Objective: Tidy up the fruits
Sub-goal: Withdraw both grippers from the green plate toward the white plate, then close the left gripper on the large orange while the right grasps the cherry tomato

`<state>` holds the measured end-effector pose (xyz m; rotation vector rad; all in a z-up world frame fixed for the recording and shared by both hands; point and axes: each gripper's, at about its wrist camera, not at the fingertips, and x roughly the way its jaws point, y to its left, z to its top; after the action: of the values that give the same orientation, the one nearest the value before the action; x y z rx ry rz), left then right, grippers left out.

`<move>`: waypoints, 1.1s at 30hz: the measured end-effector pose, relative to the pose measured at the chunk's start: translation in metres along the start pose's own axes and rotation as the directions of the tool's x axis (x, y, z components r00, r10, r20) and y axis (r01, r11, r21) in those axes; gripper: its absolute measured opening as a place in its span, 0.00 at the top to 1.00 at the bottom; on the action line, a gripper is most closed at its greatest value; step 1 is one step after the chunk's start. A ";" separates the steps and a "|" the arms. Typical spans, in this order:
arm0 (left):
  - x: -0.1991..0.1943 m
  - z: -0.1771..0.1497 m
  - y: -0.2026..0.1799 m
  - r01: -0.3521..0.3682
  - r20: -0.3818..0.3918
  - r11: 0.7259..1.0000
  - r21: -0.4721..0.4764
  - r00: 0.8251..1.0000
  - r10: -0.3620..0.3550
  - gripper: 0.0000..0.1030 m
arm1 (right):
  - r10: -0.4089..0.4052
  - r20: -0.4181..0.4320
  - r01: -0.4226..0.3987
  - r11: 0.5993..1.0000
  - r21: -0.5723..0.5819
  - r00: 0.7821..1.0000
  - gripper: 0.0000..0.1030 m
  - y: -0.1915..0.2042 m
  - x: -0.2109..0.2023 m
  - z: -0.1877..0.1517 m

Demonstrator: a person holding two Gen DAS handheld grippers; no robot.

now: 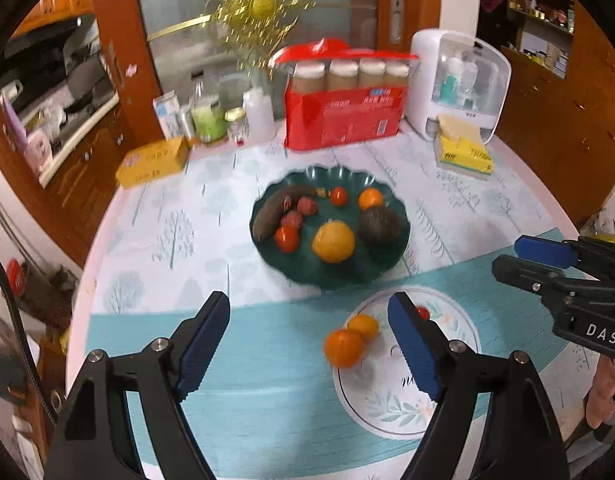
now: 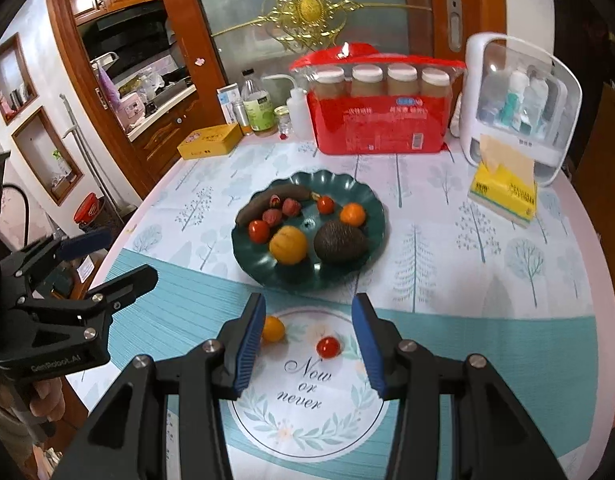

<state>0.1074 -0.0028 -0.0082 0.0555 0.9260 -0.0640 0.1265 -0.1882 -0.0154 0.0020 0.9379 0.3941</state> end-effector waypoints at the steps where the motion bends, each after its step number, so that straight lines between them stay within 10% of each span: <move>1: 0.005 -0.004 0.001 0.003 -0.012 1.000 -0.004 1.000 -0.003 0.22 | -0.005 -0.003 0.005 1.000 0.007 1.000 0.56 -0.001 0.004 -0.005; 33: 0.166 -0.063 -0.003 0.157 -0.227 0.984 -0.081 0.959 -0.172 0.28 | -0.044 -0.186 0.059 0.996 0.073 0.982 0.56 -0.019 0.147 -0.071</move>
<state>0.1564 -0.0064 -0.1793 -0.0736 1.1659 -0.1867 0.1544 -0.1690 -0.1756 0.0123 1.1339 0.3132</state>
